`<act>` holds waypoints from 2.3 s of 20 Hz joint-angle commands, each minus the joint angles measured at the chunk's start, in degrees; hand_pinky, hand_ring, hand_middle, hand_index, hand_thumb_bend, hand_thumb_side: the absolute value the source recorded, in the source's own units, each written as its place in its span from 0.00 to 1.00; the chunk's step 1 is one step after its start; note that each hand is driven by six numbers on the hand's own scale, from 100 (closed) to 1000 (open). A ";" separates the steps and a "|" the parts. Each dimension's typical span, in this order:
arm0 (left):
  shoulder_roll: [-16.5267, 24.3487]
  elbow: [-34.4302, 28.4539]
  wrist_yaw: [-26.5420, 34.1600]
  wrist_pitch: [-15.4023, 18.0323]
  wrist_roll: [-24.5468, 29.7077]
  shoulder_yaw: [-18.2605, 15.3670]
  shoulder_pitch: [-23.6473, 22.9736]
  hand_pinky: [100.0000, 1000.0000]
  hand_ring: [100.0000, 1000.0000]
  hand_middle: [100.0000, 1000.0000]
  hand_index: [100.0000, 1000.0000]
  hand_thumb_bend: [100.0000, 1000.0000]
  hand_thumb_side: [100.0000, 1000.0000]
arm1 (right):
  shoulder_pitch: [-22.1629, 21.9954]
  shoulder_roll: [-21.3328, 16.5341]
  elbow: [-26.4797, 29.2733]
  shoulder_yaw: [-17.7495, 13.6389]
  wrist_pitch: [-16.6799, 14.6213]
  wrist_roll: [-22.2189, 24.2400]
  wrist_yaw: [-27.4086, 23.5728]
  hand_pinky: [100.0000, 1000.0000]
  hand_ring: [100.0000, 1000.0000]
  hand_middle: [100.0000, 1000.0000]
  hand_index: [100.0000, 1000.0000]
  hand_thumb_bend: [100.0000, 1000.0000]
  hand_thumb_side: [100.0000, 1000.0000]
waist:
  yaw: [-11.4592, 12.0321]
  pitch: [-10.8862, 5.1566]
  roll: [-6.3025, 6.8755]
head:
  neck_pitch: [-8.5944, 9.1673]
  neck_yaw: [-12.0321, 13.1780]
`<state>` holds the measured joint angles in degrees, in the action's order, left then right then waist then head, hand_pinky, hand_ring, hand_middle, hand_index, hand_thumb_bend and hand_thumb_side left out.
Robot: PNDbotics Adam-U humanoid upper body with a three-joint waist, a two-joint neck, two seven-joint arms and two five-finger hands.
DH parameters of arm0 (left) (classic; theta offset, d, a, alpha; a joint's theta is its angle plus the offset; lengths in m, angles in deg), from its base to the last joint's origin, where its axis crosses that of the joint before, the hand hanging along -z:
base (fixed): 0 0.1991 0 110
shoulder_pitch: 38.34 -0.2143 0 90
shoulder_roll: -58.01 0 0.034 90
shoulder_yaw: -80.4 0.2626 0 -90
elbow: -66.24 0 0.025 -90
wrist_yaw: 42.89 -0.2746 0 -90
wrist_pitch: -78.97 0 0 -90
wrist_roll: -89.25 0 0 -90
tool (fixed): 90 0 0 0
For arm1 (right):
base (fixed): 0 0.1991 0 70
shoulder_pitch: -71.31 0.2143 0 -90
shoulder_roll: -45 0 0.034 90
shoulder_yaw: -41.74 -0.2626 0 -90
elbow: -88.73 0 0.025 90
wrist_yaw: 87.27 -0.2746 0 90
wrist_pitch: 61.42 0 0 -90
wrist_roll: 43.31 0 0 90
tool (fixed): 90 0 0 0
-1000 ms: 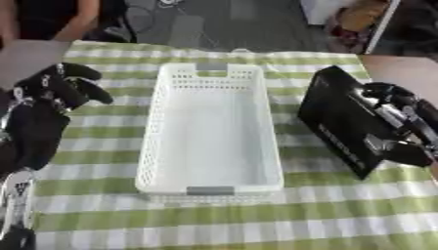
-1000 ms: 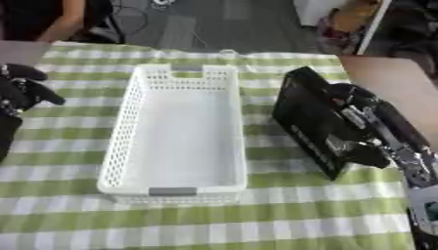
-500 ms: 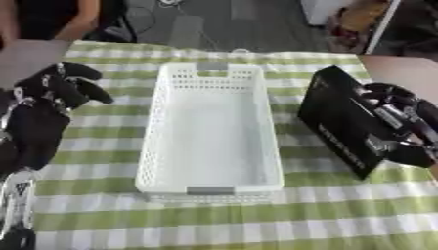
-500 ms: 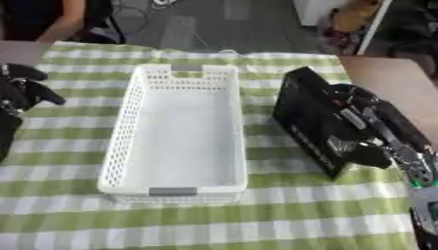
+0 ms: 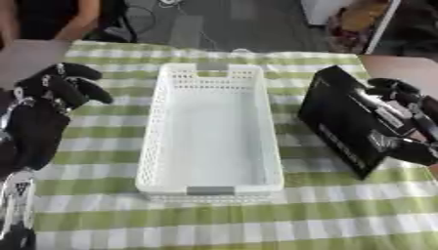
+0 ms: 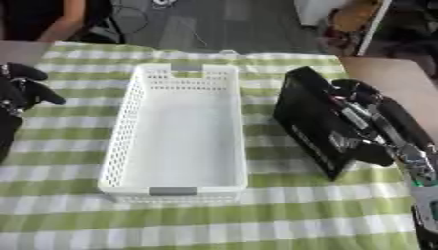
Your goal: Pick up objects on the table and place them in the box.
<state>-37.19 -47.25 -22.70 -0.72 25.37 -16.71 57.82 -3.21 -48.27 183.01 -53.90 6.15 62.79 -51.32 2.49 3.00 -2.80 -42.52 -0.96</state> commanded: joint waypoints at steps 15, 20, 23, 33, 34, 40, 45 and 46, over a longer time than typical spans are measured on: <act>0.55 -1.11 0.00 -0.16 -0.08 0.02 0.29 0.61 0.54 0.66 0.51 1.00 0.90 | 1.13 -2.17 3.31 -1.74 2.05 -0.94 0.41 0.76 0.91 0.89 0.85 0.12 0.44 | -0.06 -0.72 0.05 | 0.54 0.41; 0.56 -1.11 0.04 -0.15 -0.07 0.03 0.33 0.61 0.54 0.66 0.51 1.00 0.90 | 0.98 -2.35 1.42 -2.15 2.02 -0.96 0.88 0.77 0.92 0.90 0.86 0.11 0.44 | -0.07 -0.69 0.07 | 0.52 0.45; 0.57 -1.11 0.05 -0.14 -0.05 0.03 0.34 0.61 0.54 0.66 0.51 1.00 0.90 | 0.94 -2.36 0.38 -2.38 1.95 -1.09 1.20 0.77 0.92 0.90 0.86 0.11 0.45 | -0.07 -0.67 0.08 | 0.50 0.47; 0.59 -1.11 0.14 -0.11 -0.10 0.03 0.42 0.61 0.54 0.66 0.51 1.00 0.90 | 0.93 -2.24 -1.15 -2.68 1.76 -1.35 1.86 0.77 0.93 0.90 0.87 0.10 0.45 | -0.08 -0.72 0.13 | 0.62 0.45; 0.58 -1.11 0.15 -0.12 -0.10 0.03 0.42 0.61 0.54 0.66 0.51 1.00 0.90 | 0.91 -2.25 -1.34 -2.71 1.76 -1.33 1.90 0.77 0.93 0.90 0.87 0.10 0.45 | -0.07 -0.72 0.12 | 0.63 0.45; 0.58 -1.11 0.16 -0.11 -0.12 0.02 0.45 0.61 0.54 0.66 0.51 1.00 0.90 | 0.87 -2.33 -3.07 -2.98 1.67 -1.25 2.15 0.78 0.93 0.90 0.87 0.09 0.45 | -0.02 -0.68 0.12 | 0.60 0.50; 0.58 -1.11 0.15 -0.08 -0.13 0.02 0.45 0.61 0.54 0.66 0.51 1.00 0.90 | 0.77 -2.26 -4.32 -3.02 1.37 -1.20 2.29 0.78 0.94 0.90 0.88 0.09 0.46 | -0.04 -0.65 0.14 | 0.57 0.51; 0.58 -1.11 0.15 -0.08 -0.14 0.02 0.45 0.61 0.54 0.66 0.51 1.00 0.90 | 0.74 -2.25 -4.53 -3.01 1.31 -1.18 2.31 0.79 0.94 0.90 0.88 0.09 0.46 | -0.05 -0.65 0.15 | 0.58 0.52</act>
<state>-37.19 -47.25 -22.71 -0.74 25.33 -16.71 57.82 -3.21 -48.74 178.13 -56.36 7.71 61.66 -49.22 2.48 2.99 -2.82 -42.52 -0.76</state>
